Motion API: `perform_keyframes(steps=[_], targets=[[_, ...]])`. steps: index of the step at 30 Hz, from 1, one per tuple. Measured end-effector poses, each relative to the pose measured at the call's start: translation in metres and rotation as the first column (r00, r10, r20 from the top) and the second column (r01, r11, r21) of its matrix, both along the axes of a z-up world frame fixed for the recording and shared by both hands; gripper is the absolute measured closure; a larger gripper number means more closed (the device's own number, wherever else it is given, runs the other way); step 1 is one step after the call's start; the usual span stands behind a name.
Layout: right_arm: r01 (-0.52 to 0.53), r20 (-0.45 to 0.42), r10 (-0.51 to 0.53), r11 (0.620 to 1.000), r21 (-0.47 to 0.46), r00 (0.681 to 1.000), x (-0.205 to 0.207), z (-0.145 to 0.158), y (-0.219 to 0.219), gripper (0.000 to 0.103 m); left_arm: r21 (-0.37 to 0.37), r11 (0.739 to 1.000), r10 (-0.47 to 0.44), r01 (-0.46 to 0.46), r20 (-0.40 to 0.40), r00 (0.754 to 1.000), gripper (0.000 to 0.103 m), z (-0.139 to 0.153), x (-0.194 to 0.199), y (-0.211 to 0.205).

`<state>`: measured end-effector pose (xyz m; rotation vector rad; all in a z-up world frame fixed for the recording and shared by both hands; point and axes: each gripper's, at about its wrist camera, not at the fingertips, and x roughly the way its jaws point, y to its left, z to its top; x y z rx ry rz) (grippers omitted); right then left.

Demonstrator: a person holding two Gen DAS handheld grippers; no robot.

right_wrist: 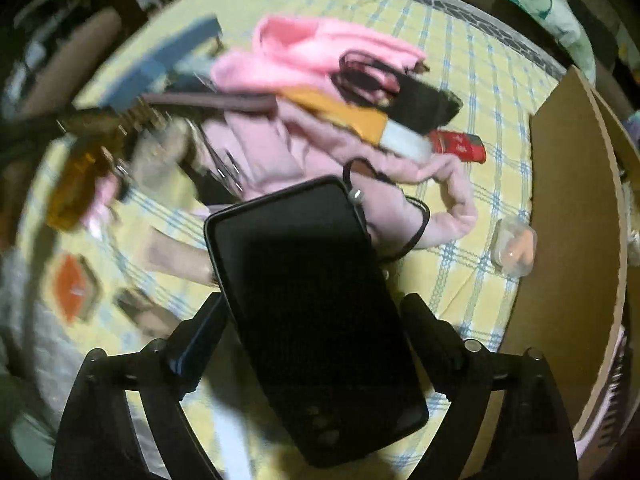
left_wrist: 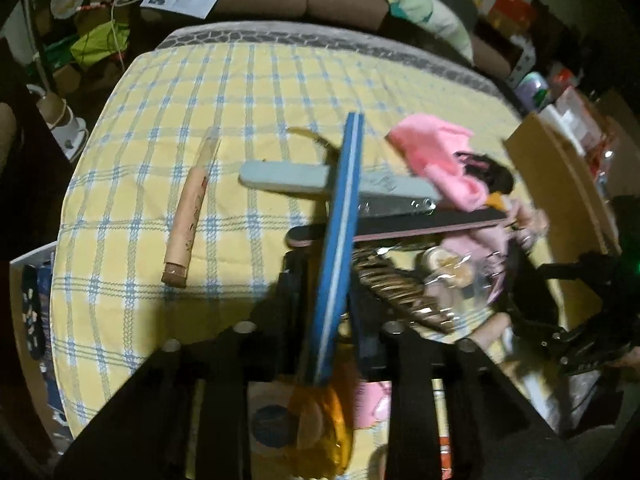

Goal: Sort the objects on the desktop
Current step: 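Lift the phone case with the right tool while the left tool lifts the nail file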

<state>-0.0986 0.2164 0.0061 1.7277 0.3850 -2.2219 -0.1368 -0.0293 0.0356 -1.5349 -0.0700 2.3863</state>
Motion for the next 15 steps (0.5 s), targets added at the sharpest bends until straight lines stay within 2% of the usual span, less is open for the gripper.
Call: perform_keyframes(steps=[1,2,4,7,8,10,12,15], targets=[[-0.009,-0.005,0.009,1.000,0.023,1.000,0.000,-0.003,-0.002,0.010,-0.017,1.000,0.002,-0.002,0.000,1.000,0.063,-0.003,-0.001,0.000],[-0.014,-0.025,0.015,0.999,0.043,1.000,0.000,-0.004,-0.003,0.003,-0.024,1.000,0.003,-0.002,0.004,1.000,0.061,-0.006,-0.001,0.000],[-0.014,-0.029,0.015,0.999,0.053,0.999,-0.002,-0.007,0.000,0.000,-0.012,1.000,0.007,-0.007,0.025,1.000,0.060,-0.015,-0.002,-0.001],[0.040,0.024,-0.039,0.999,-0.030,0.999,-0.007,-0.011,0.015,0.003,0.001,1.000,0.019,-0.019,0.020,1.000,0.064,-0.019,-0.002,-0.002],[0.048,0.035,-0.046,0.997,-0.057,0.998,-0.007,-0.012,0.018,0.008,0.009,1.000,0.024,-0.024,0.020,1.000,0.076,-0.017,-0.003,-0.002],[0.044,0.024,-0.042,0.996,-0.079,0.999,-0.008,-0.006,0.021,0.013,0.037,0.999,0.039,-0.039,0.005,0.999,0.076,-0.010,-0.003,-0.004],[0.076,0.046,-0.069,0.981,-0.181,0.997,-0.010,0.000,0.029,0.016,0.057,0.997,0.057,-0.056,-0.011,0.998,0.076,-0.004,-0.002,-0.006],[0.111,0.041,-0.104,0.956,-0.271,0.994,-0.011,0.013,0.037,0.017,0.126,0.989,0.083,-0.077,-0.039,0.996,0.077,0.014,-0.002,-0.013]])
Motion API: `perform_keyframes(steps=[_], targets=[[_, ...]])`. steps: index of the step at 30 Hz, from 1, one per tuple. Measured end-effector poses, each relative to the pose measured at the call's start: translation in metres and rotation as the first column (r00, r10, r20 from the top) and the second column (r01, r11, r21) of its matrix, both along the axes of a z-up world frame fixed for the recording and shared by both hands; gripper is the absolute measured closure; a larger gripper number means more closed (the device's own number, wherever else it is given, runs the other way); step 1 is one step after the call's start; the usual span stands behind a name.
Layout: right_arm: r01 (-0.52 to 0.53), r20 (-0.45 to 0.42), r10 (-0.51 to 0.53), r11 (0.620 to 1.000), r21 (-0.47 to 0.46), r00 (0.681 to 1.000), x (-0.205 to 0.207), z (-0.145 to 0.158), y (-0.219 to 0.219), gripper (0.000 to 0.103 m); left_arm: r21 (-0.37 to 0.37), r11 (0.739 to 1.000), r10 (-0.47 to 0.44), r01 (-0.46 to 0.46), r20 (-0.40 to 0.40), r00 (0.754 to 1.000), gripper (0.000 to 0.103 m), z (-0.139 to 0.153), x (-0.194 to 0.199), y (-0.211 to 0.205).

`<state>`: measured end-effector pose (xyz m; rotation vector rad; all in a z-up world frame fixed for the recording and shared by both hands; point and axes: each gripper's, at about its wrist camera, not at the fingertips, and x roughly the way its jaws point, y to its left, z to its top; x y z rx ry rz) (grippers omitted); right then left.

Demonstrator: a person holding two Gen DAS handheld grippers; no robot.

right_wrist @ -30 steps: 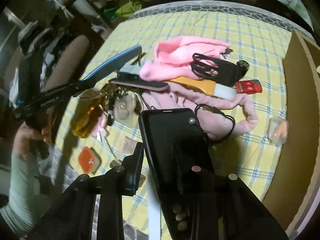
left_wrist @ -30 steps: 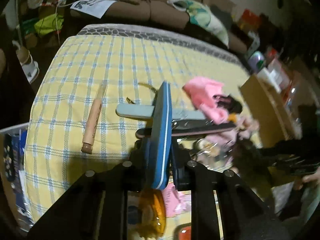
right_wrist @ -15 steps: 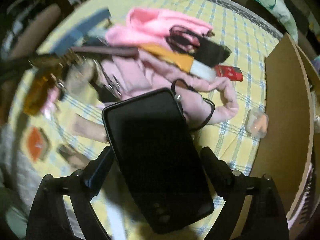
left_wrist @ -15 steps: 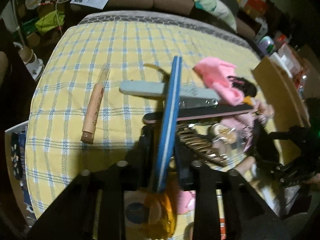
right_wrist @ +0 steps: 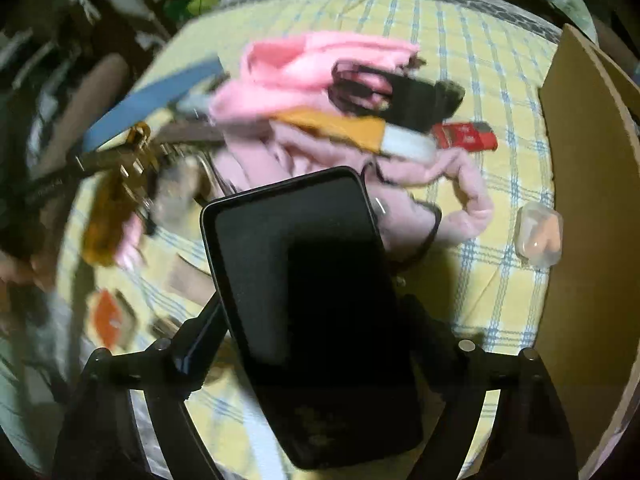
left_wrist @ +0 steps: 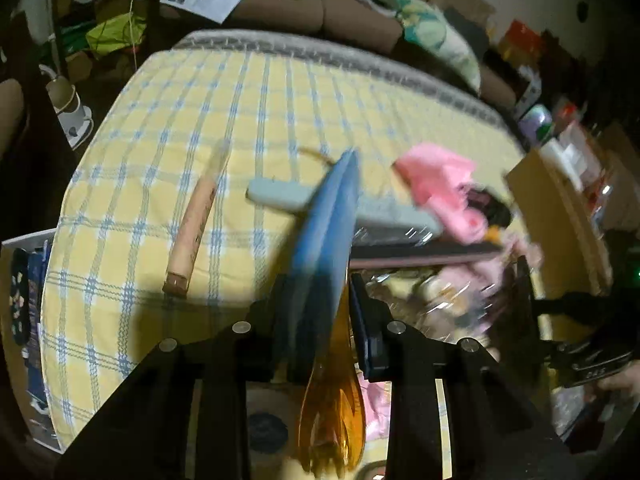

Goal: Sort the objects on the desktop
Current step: 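Lift the phone case with the right tool while the left tool lifts the nail file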

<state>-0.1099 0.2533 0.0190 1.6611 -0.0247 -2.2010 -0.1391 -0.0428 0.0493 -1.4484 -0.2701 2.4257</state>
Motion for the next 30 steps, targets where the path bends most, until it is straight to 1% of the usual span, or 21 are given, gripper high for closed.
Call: perform_keyframes(steps=[1,2,4,6,7,9,10,12,14,15,16,18,19,21,23,24,25,26,27,29,30], targets=[[0.008,-0.008,-0.008,1.000,-0.018,1.000,0.000,0.004,0.002,0.017,0.026,1.000,0.009,-0.008,-0.017,1.000,0.087,0.008,0.001,-0.003],[0.022,-0.019,-0.023,0.999,-0.048,1.000,0.000,0.011,0.006,0.018,0.057,0.998,0.012,-0.010,-0.028,1.000,0.102,0.016,0.002,-0.006],[0.048,-0.037,-0.053,0.992,-0.119,0.998,-0.001,0.025,0.014,0.018,0.120,0.993,0.020,-0.014,-0.053,0.998,0.102,0.030,0.004,-0.010],[0.062,-0.061,-0.074,0.981,-0.183,0.995,0.002,0.043,0.023,0.019,0.152,0.988,0.018,-0.007,-0.072,0.997,0.102,0.040,0.007,-0.010],[0.067,-0.069,-0.083,0.978,-0.200,0.994,0.004,0.048,0.023,0.020,0.164,0.986,0.014,-0.002,-0.074,0.997,0.102,0.042,0.008,-0.010],[0.086,-0.093,-0.112,0.965,-0.249,0.989,0.008,0.063,0.030,0.021,0.150,0.989,0.012,0.000,-0.081,0.997,0.102,0.045,0.010,-0.007],[0.090,-0.107,-0.123,0.958,-0.270,0.987,0.009,0.071,0.033,0.023,0.124,0.992,0.017,-0.006,-0.088,0.996,0.102,0.046,0.009,-0.006],[0.089,-0.128,-0.131,0.952,-0.292,0.983,0.016,0.085,0.033,0.025,0.051,0.998,0.044,-0.039,-0.113,0.993,0.095,0.048,0.008,-0.008],[0.094,-0.148,-0.144,0.948,-0.304,0.978,0.019,0.096,0.034,0.029,-0.064,0.997,0.032,-0.042,-0.145,0.989,0.044,0.049,0.005,-0.007],[0.096,-0.151,-0.148,0.947,-0.307,0.977,0.021,0.097,0.032,0.031,-0.135,0.989,0.029,-0.052,-0.173,0.985,0.036,0.049,0.006,-0.006],[0.098,-0.150,-0.150,0.945,-0.311,0.977,0.020,0.098,0.032,0.035,-0.223,0.974,0.001,-0.049,-0.209,0.978,0.036,0.046,0.005,-0.003],[0.092,-0.138,-0.143,0.943,-0.321,0.980,0.017,0.093,0.031,0.059,-0.329,0.944,-0.060,-0.013,-0.211,0.976,0.036,0.035,-0.003,0.005],[0.093,-0.124,-0.140,0.940,-0.328,0.982,0.020,0.090,0.032,0.071,-0.371,0.929,-0.095,0.018,-0.191,0.977,0.036,0.025,-0.011,0.009],[0.112,-0.084,-0.147,0.940,-0.323,0.986,0.012,0.076,0.033,0.071,-0.438,0.897,-0.148,0.061,-0.165,0.975,0.036,0.008,-0.024,0.019],[0.122,-0.058,-0.146,0.946,-0.301,0.988,0.009,0.066,0.034,0.071,-0.530,0.838,-0.228,0.127,-0.129,0.965,0.037,-0.010,-0.036,0.036],[0.129,-0.043,-0.147,0.951,-0.282,0.988,0.007,0.059,0.034,0.071,-0.563,0.814,-0.251,0.142,-0.119,0.961,0.039,-0.016,-0.041,0.042],[0.136,-0.033,-0.150,0.953,-0.271,0.988,0.006,0.054,0.034,0.071,-0.582,0.798,-0.270,0.160,-0.108,0.957,0.040,-0.021,-0.046,0.047],[0.145,-0.025,-0.157,0.956,-0.256,0.987,0.004,0.048,0.035,0.071,-0.587,0.792,-0.282,0.170,-0.104,0.954,0.041,-0.023,-0.050,0.050],[0.151,-0.025,-0.162,0.958,-0.245,0.987,0.004,0.045,0.036,0.071,-0.580,0.794,-0.291,0.183,-0.099,0.952,0.043,-0.024,-0.053,0.051],[0.164,-0.011,-0.172,0.955,-0.247,0.985,0.001,0.041,0.042,0.071,-0.556,0.800,-0.319,0.227,-0.074,0.945,0.059,-0.028,-0.058,0.054],[0.172,0.008,-0.176,0.952,-0.254,0.984,0.000,0.038,0.045,0.071,-0.557,0.792,-0.333,0.251,-0.048,0.942,0.066,-0.033,-0.061,0.057]])
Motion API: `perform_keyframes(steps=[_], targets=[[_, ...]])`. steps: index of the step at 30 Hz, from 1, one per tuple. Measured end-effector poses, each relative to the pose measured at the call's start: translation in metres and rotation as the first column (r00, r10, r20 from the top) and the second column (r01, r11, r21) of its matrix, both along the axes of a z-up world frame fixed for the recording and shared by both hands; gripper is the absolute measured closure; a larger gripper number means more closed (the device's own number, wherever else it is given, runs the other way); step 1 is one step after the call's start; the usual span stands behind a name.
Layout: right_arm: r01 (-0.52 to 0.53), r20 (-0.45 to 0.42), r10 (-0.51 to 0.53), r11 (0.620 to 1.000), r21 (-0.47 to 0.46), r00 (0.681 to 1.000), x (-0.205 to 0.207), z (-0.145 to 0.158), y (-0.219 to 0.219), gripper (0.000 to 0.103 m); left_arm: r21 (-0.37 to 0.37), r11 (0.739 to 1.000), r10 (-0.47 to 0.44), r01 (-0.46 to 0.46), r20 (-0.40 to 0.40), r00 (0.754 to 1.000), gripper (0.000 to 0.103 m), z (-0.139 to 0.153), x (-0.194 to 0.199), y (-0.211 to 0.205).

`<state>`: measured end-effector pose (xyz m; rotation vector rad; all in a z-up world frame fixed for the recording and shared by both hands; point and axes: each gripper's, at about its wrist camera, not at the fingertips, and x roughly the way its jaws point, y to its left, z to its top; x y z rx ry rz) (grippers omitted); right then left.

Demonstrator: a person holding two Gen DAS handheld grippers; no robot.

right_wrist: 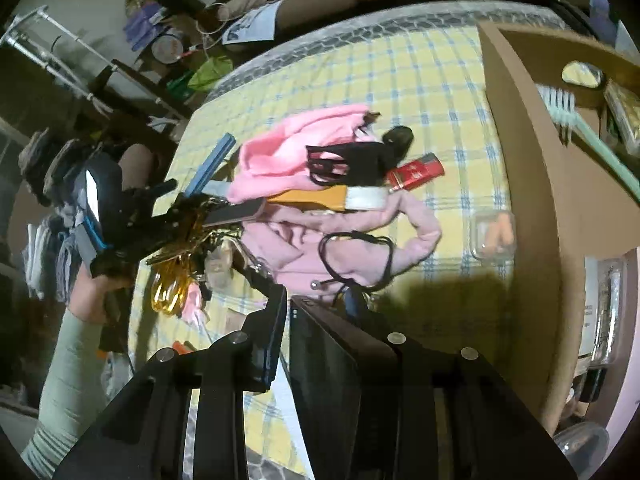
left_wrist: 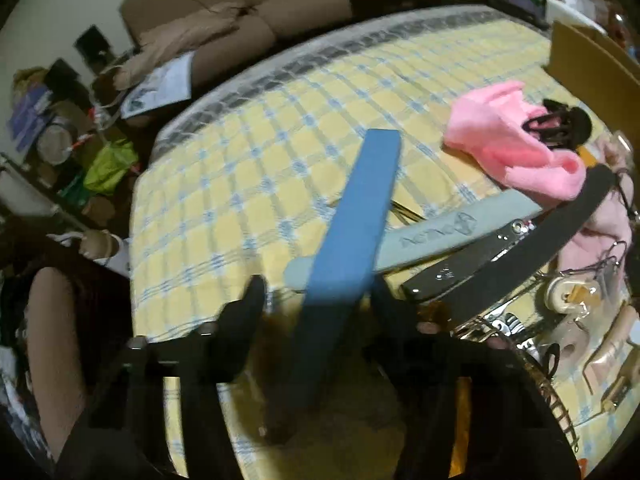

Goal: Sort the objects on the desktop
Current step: 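Lift the phone case with the right tool while the left tool lifts the nail file, then carry the phone case and nail file into the cardboard box and open both tools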

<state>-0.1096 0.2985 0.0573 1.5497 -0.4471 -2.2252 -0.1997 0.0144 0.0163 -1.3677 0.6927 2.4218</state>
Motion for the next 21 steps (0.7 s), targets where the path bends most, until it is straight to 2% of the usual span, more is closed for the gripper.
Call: perform_keyframes(steps=[1,2,5,9,12,16,21], targets=[[0.002,0.006,-0.002,1.000,-0.001,1.000,0.000,-0.001,0.002,0.077,-0.010,1.000,-0.005,0.005,0.014,1.000,0.072,-0.004,0.000,0.002],[0.001,0.010,-0.001,1.000,-0.001,1.000,0.000,-0.002,0.003,0.087,0.000,1.000,0.000,0.000,0.017,1.000,0.074,-0.004,-0.001,0.001],[-0.005,0.006,0.005,0.998,-0.063,1.000,0.003,0.002,0.008,0.093,0.103,0.993,0.048,-0.052,0.041,0.998,0.074,0.004,0.004,-0.008],[-0.007,-0.025,0.005,0.997,-0.080,1.000,0.012,0.017,0.014,0.094,0.258,0.961,0.089,-0.103,0.064,0.994,0.074,0.028,0.021,-0.024],[0.014,-0.055,-0.021,0.993,-0.118,0.998,0.018,0.032,0.023,0.094,0.327,0.940,0.088,-0.100,0.051,0.995,0.074,0.054,0.036,-0.024],[0.071,-0.096,-0.089,0.981,-0.180,0.991,0.026,0.057,0.045,0.094,0.418,0.906,0.066,-0.069,0.022,0.998,0.074,0.096,0.064,-0.004],[0.209,-0.166,-0.248,0.953,-0.221,0.954,0.040,0.090,0.101,0.094,0.511,0.859,-0.016,0.018,-0.008,1.000,0.074,0.138,0.096,0.047]])
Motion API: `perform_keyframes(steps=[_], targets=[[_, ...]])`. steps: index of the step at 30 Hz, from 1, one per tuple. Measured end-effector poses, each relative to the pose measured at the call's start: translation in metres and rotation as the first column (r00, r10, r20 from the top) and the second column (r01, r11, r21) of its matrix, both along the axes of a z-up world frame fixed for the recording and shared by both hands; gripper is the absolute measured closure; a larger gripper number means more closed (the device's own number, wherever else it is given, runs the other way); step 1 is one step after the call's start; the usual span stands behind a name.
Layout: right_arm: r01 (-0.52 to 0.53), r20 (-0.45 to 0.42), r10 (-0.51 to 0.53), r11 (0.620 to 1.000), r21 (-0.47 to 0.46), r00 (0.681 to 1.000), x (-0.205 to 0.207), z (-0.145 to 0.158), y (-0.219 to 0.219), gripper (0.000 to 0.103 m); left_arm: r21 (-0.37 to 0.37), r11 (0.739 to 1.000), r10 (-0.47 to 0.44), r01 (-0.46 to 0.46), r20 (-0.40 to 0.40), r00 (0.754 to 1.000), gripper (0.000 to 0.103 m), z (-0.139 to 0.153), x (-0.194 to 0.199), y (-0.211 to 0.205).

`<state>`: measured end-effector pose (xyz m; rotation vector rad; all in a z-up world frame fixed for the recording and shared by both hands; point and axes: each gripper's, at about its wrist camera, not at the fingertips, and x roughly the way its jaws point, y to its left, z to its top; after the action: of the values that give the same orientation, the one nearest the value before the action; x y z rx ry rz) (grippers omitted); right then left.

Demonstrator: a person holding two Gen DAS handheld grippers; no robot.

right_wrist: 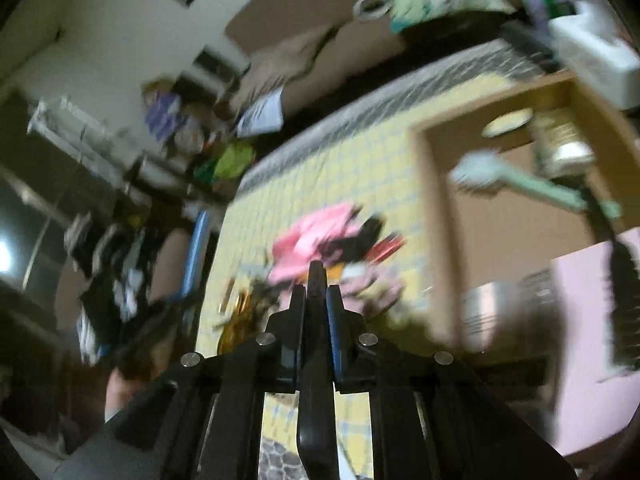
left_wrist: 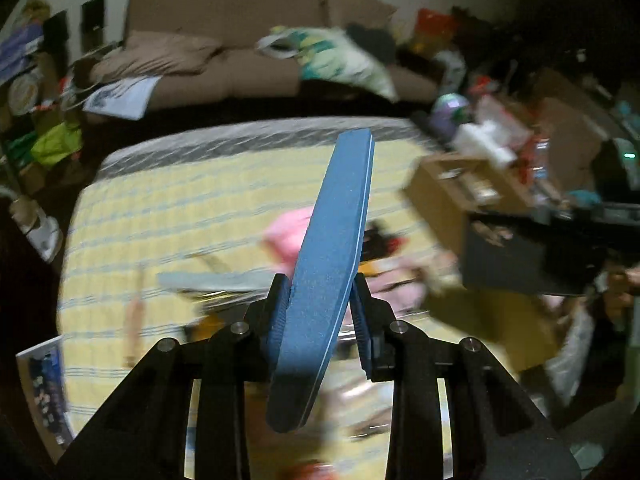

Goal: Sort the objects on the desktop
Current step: 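Carry the phone case and nail file into the cardboard box and open both tools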

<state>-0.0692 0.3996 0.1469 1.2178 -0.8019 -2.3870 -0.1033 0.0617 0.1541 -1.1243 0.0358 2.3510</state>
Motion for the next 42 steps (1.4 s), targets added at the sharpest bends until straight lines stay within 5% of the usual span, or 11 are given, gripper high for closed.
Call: perform_keyframes(steps=[12,17,23,27,36,38,42], targets=[[0.347,-0.012,-0.348,0.937,-0.048,0.937,0.030,-0.017,0.128,0.094,0.152,0.978,-0.157,0.142,0.094,0.983,0.074,0.009,0.019,0.170],[0.324,0.083,-0.317,0.942,-0.093,0.945,0.015,-0.047,0.137,0.094,0.158,0.978,-0.158,0.135,0.145,0.977,0.074,-0.005,0.010,0.215],[0.261,0.144,-0.273,0.961,0.095,0.951,0.008,-0.063,0.132,0.093,0.117,0.988,-0.123,0.102,0.188,0.974,0.074,-0.021,0.003,0.249],[0.267,0.131,-0.275,0.961,0.076,0.952,0.020,-0.057,0.150,0.094,0.098,0.992,-0.095,0.075,0.223,0.970,0.074,-0.032,-0.010,0.270],[0.311,0.128,-0.321,0.946,0.093,0.938,0.037,-0.051,0.180,0.092,-0.070,0.998,0.021,-0.002,0.271,0.962,0.073,-0.063,-0.037,0.320],[0.307,0.123,-0.316,0.948,0.089,0.941,0.036,-0.049,0.178,0.092,-0.038,0.996,0.087,-0.079,0.311,0.947,0.055,-0.071,-0.041,0.316],[0.279,0.116,-0.288,0.956,0.092,0.950,0.029,-0.045,0.168,0.092,-0.018,0.997,0.082,-0.080,0.303,0.950,0.045,-0.068,-0.035,0.315]])
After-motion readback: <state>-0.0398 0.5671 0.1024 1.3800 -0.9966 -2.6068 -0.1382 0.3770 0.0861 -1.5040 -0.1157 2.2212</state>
